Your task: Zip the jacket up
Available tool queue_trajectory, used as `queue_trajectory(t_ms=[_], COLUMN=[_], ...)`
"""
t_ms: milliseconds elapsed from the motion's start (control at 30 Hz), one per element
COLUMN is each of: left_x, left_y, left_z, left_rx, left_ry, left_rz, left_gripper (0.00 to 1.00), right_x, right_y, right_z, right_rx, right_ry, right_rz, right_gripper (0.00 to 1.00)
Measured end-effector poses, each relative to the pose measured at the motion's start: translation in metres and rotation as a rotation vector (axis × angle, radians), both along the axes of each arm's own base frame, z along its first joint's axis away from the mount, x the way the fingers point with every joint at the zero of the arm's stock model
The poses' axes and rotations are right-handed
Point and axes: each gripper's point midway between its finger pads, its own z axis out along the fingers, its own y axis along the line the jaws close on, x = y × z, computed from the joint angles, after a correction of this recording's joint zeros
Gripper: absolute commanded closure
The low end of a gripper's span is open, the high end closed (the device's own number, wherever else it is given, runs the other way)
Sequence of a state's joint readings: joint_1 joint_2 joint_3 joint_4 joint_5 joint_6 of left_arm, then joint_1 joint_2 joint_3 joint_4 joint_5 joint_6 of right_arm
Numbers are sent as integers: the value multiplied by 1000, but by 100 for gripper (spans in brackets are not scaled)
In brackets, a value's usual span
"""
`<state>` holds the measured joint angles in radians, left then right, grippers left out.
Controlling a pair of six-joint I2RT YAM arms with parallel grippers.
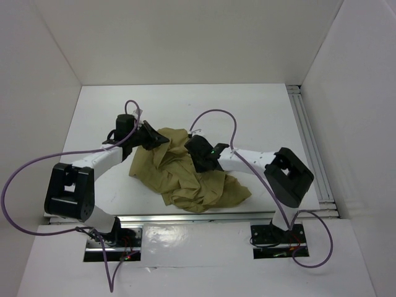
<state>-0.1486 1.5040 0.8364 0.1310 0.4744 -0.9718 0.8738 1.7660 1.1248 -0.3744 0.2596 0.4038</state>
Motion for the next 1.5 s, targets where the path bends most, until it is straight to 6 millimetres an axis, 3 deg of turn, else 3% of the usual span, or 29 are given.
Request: queue_trajectory(t_ms=[333, 467, 500, 567, 633, 700, 767, 1100, 1167, 1367, 1500], left_x=[-12, -31, -39, -53, -63, -71, -72, -45, -41, -51, -57], left_y=[-11, -13, -14, -14, -15, -15, -13, -14, -20, -40, -41], left_z=[-2, -26, -34, -48, -59, -67, -67, -33, -30, -39, -51], left_rx=[-35, -15, -6, 33, 83, 146, 216, 496, 553, 742, 852], left_ry=[-51, -8, 18, 69, 108, 144, 167, 95, 87, 117, 153], left_rz=[-89, -119, -125, -137, -149, -160, -162, -131, -134, -178, -185], left_gripper=[100, 97, 90, 65, 49, 40, 38, 38, 31, 31, 40], right_x=[-2, -7, -10, -13, -14, -16, -18, -17, -17, -17, -17], right_y=[-8, -16, -19, -24, -27, -32, -35, -39, -38, -38, -38], right_z=[39, 51, 51, 49, 44, 38, 34, 31, 31, 31, 31], right_rx=[106, 141, 145, 149, 144, 135, 130, 138, 139, 140, 140], right_ry=[-58, -73, -69, -61, -51, -36, -26, -10, -9, -9, -9], right_rz=[-41, -60, -64, -76, -86, -97, -104, -116, -115, -116, -116], right_gripper=[93, 92, 92, 92, 92, 92, 92, 92, 92, 92, 92])
